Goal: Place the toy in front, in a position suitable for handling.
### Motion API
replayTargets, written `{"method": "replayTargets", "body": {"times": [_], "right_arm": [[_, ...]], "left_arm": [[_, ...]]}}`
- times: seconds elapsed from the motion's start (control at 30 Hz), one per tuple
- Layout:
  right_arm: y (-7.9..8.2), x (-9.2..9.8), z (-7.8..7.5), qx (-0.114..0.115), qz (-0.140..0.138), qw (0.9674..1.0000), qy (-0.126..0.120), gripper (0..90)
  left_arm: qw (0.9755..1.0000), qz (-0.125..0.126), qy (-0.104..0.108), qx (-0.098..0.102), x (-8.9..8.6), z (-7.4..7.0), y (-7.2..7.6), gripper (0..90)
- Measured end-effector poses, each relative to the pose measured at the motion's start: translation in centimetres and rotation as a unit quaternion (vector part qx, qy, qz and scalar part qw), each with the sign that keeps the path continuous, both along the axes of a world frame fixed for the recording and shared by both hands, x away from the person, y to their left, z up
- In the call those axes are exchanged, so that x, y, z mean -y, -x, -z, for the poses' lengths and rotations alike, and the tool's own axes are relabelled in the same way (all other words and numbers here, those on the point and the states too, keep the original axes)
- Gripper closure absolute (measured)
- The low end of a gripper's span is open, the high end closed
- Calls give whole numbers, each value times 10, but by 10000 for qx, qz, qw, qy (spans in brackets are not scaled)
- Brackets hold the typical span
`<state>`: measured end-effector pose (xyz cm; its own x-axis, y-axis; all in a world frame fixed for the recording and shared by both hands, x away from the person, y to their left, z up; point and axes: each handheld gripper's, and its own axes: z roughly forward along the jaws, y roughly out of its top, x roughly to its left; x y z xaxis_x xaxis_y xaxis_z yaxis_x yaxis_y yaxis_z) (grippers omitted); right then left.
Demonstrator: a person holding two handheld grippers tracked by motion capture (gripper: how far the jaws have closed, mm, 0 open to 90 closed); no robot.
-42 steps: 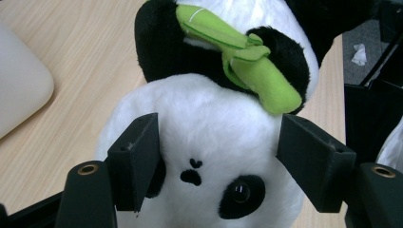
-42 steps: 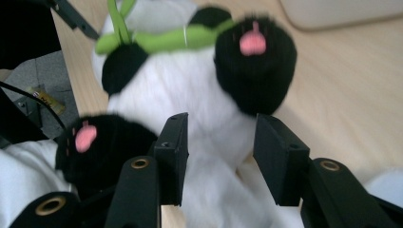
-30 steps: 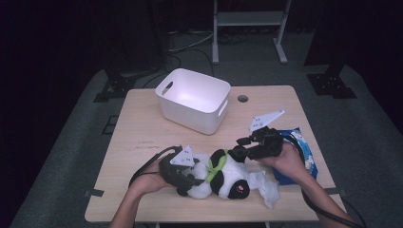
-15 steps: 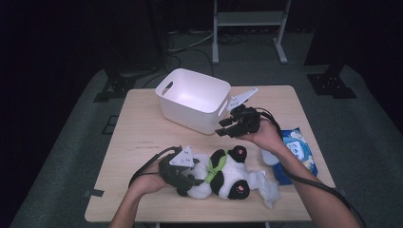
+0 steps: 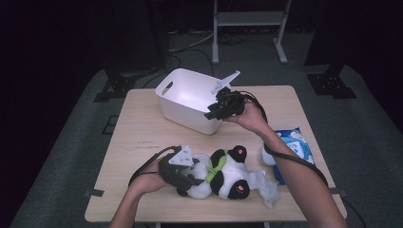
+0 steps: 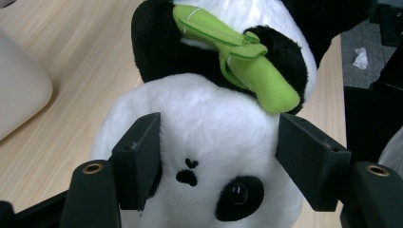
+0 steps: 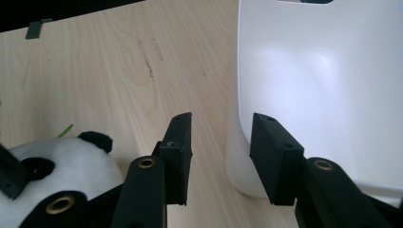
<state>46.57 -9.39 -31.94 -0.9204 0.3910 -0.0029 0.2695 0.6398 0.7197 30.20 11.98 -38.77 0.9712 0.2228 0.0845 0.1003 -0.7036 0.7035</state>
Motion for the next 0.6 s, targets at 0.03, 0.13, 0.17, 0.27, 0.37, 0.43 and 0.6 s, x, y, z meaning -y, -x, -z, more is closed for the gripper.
{"method": "replayTargets", "body": {"times": [0.03,0.13,0.17,0.27,0.37,0.43,0.6], "right_arm": [[-2,-4,1,1,-5,10000,53,595],[-5,-9,4,10,-73,9999,130,621],[-5,-10,6,-7,-89,9999,142,637],[-4,-14,7,37,-105,9997,210,656],[0,-13,0,238,-115,9996,65,652],[-1,-12,-4,245,-94,9996,64,653],[-7,-14,1,159,-23,9995,267,642]], "left_arm": [[10000,0,-4,2,0,0,0,319],[10000,1,-22,-2,0,-1,0,321],[10000,8,-42,-3,0,-1,0,321],[10000,11,-73,-25,0,-2,0,321],[10000,23,-69,-28,1,-2,1,321],[10000,23,-81,-49,1,-2,0,321],[10000,18,-67,-59,1,-2,0,322]]}}
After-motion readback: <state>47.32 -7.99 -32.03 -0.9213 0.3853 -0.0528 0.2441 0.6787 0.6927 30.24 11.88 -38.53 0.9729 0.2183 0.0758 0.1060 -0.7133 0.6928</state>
